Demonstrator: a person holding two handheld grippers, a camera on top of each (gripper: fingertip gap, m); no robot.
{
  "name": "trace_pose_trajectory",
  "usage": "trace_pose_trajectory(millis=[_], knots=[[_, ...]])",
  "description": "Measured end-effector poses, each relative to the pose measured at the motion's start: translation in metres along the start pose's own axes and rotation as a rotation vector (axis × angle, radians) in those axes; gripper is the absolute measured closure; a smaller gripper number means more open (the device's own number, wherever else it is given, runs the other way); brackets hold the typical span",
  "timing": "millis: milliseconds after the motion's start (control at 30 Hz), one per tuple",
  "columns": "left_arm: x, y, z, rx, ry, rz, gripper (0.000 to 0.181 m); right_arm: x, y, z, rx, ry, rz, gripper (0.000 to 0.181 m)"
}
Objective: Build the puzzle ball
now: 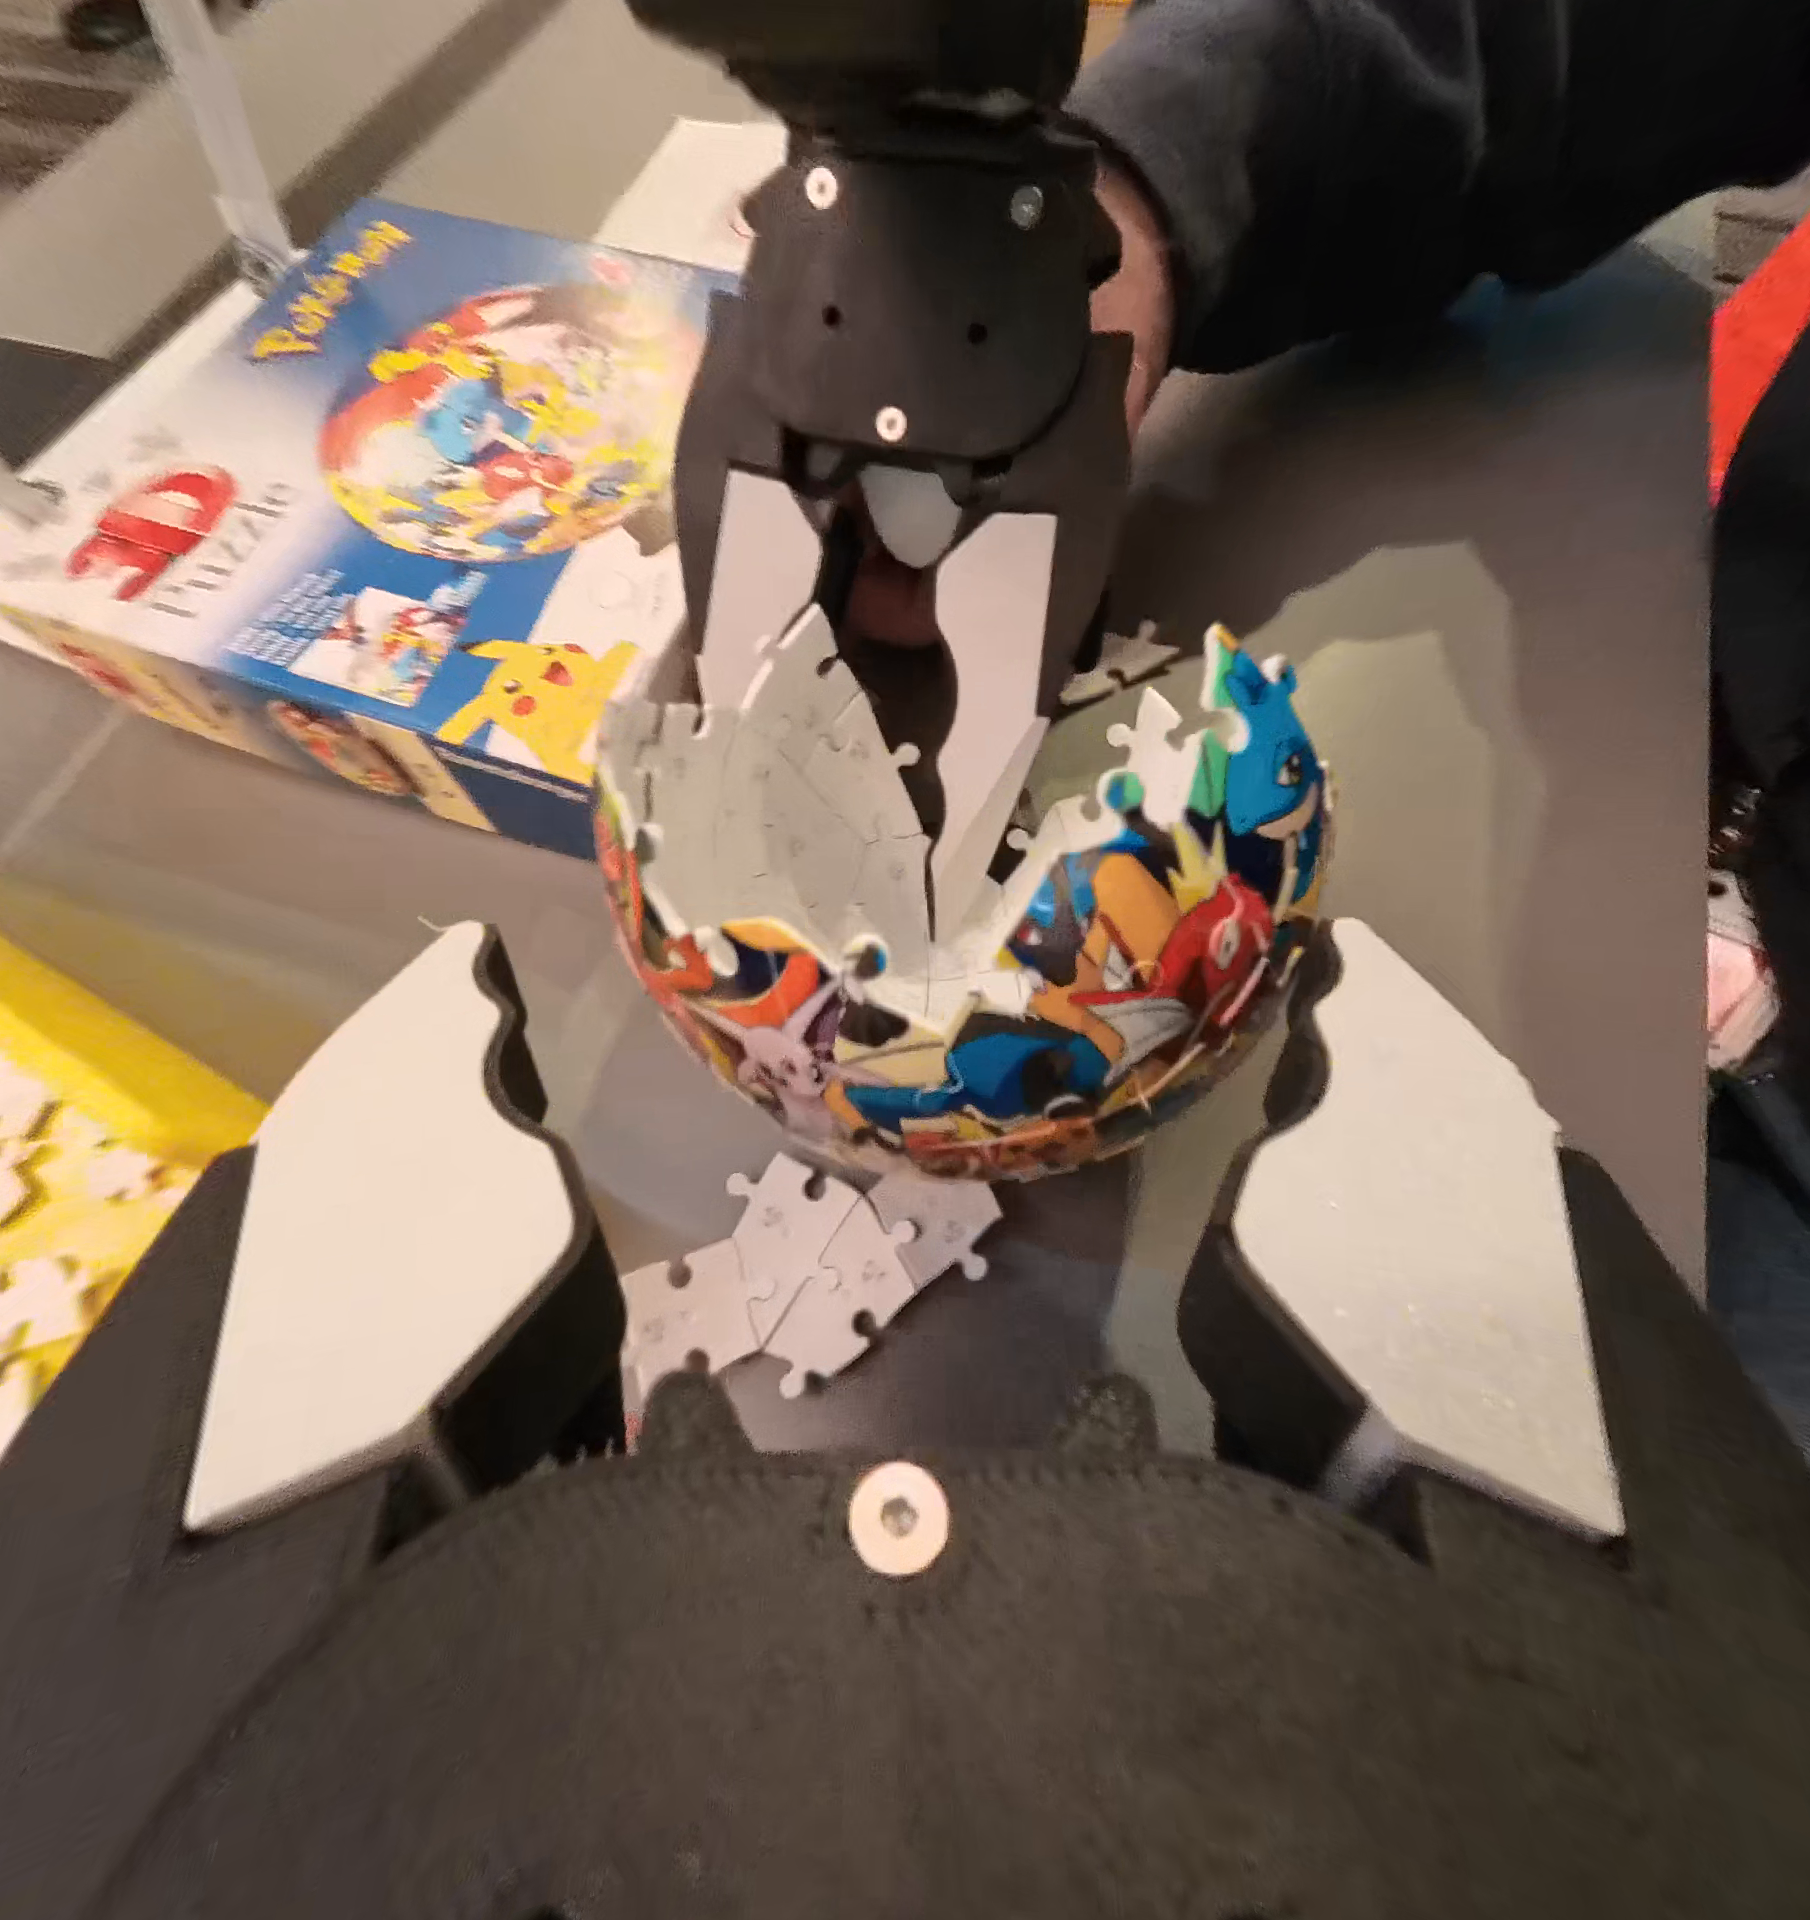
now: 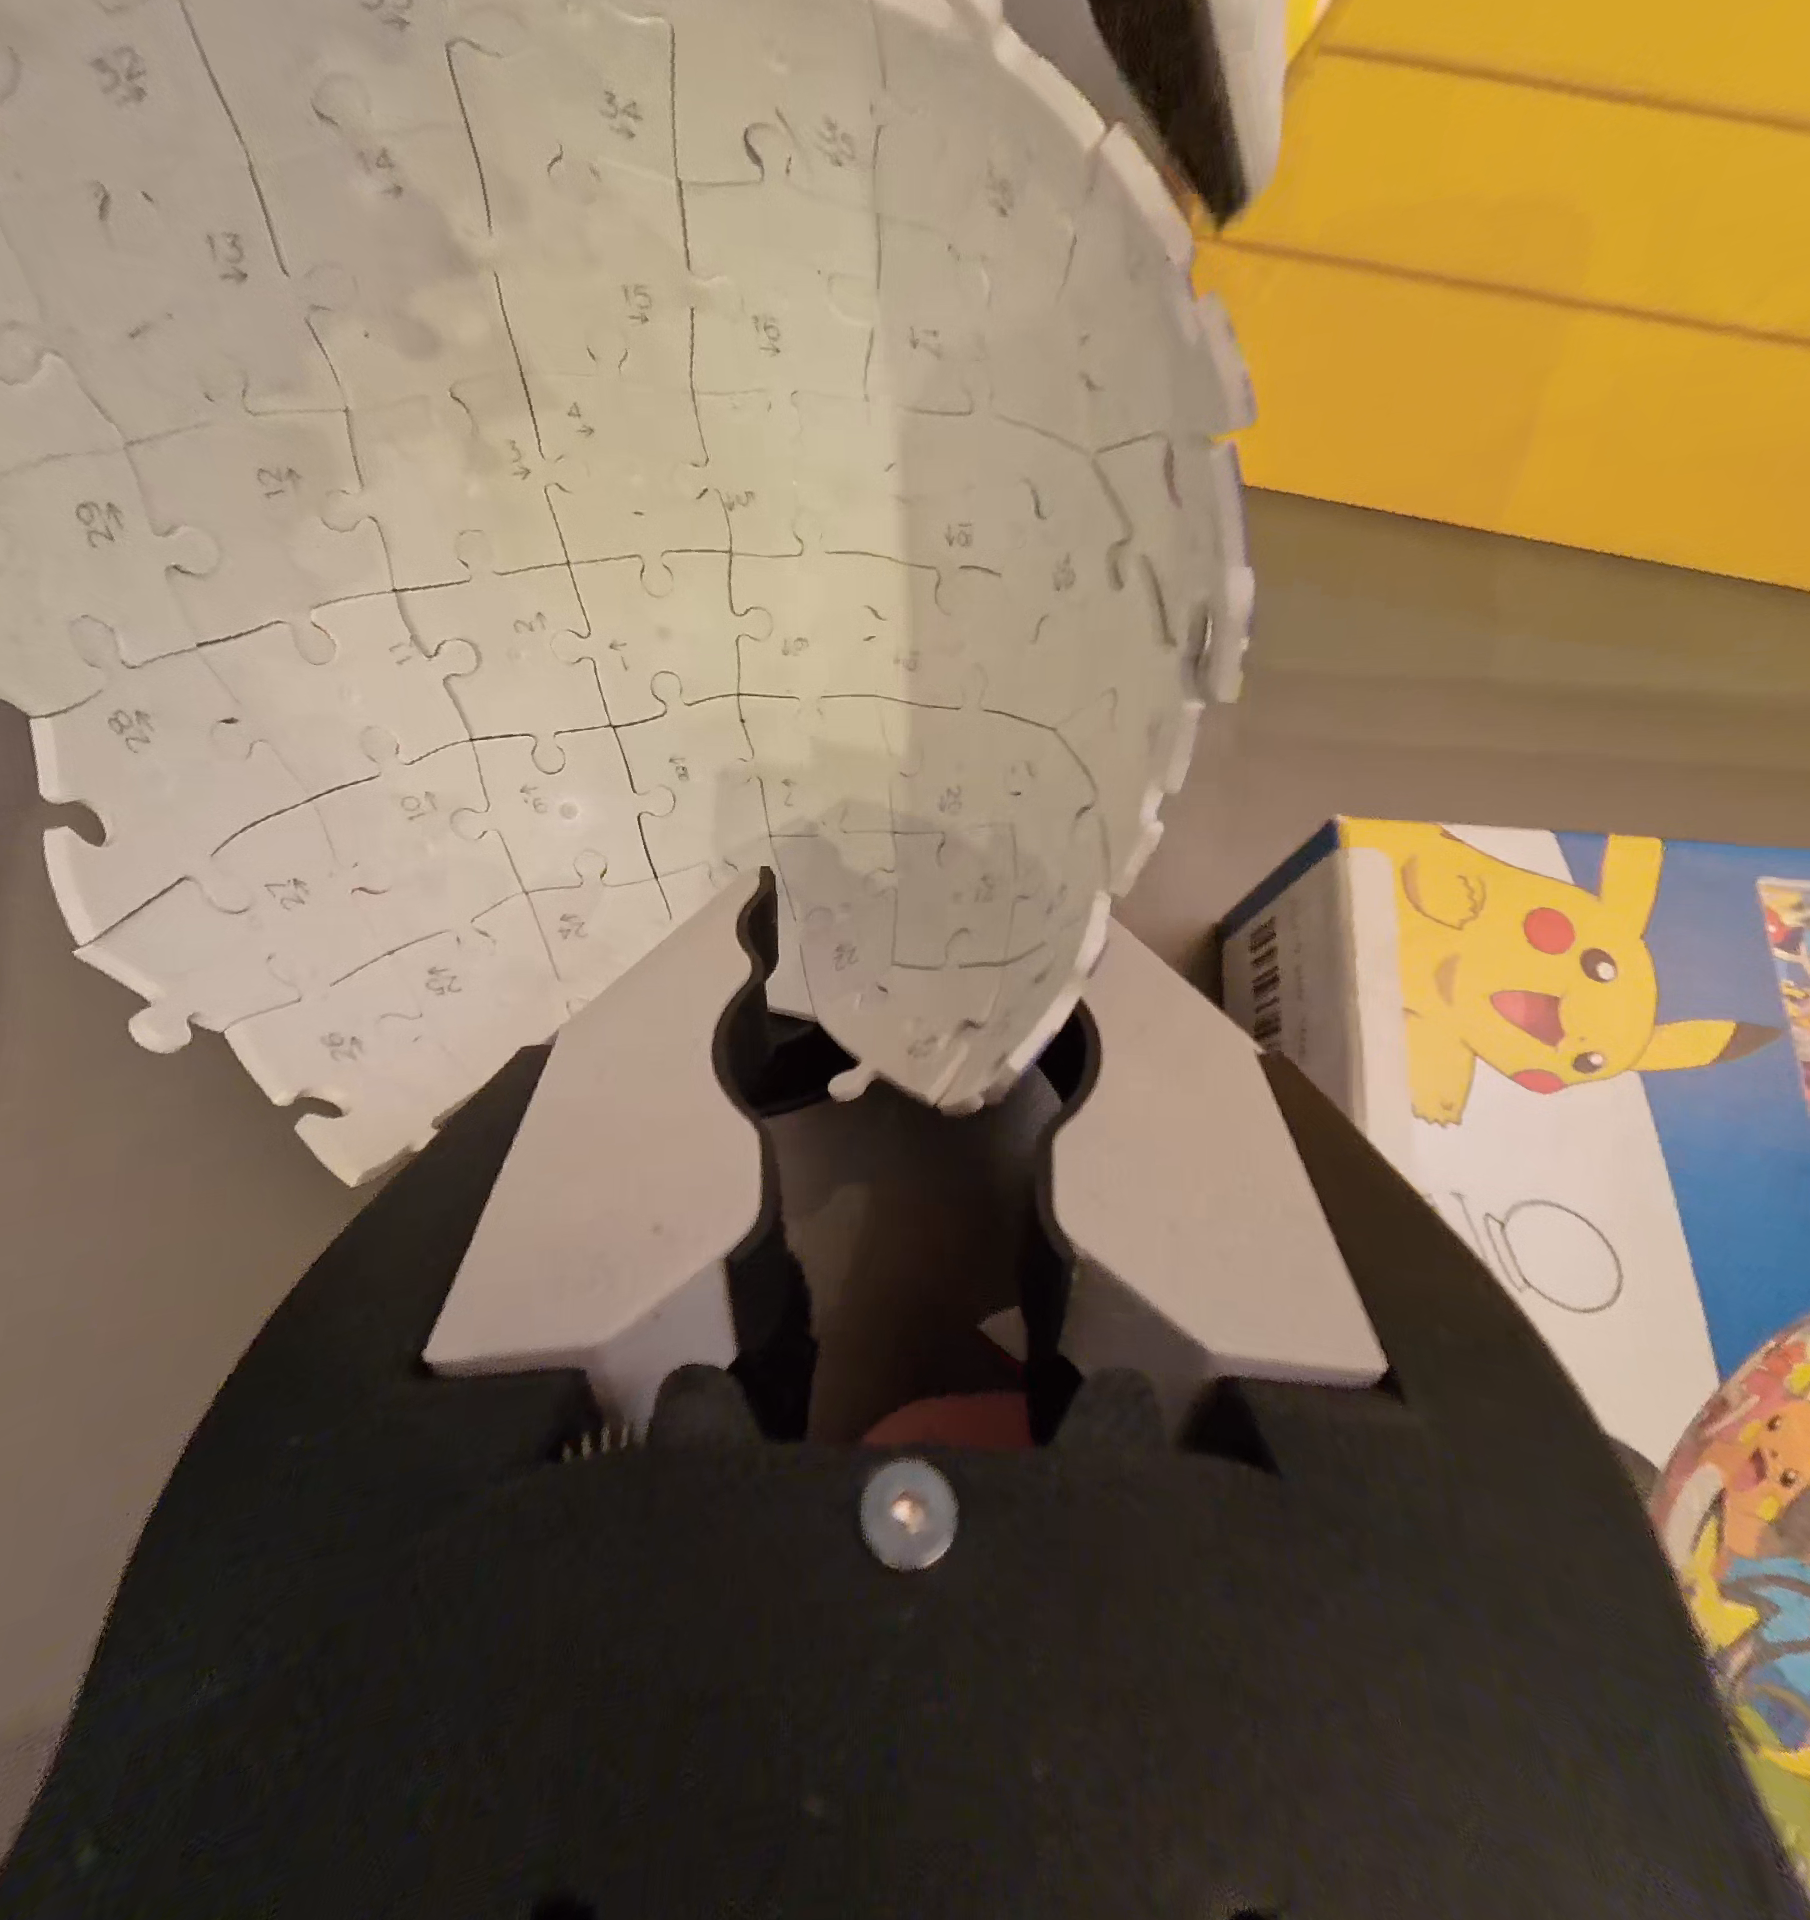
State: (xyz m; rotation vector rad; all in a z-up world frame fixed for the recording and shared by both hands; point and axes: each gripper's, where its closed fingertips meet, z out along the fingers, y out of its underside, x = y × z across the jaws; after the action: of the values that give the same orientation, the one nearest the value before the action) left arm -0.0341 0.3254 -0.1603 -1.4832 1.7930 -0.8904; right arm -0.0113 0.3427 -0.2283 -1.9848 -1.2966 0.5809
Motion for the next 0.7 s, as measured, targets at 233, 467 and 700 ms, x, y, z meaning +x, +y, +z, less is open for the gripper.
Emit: trace_pose_trajectory(millis=[233, 467, 700], knots=[[0.023, 0.004, 0.004, 0.025, -0.006, -0.046, 0.05, -0.009, -0.002, 0.002, -0.002, -0.046, -0.032, 0.134], [0.034, -0.001, 0.003, 0.045, -0.08, -0.13, 0.057, -0.015, -0.003, 0.001, 0.001, -0.09, -0.047, 0.136], [0.045, -0.001, 0.009, 0.07, -0.132, -0.168, 0.057, -0.015, 0.0, -0.005, -0.003, -0.072, -0.022, 0.125]])
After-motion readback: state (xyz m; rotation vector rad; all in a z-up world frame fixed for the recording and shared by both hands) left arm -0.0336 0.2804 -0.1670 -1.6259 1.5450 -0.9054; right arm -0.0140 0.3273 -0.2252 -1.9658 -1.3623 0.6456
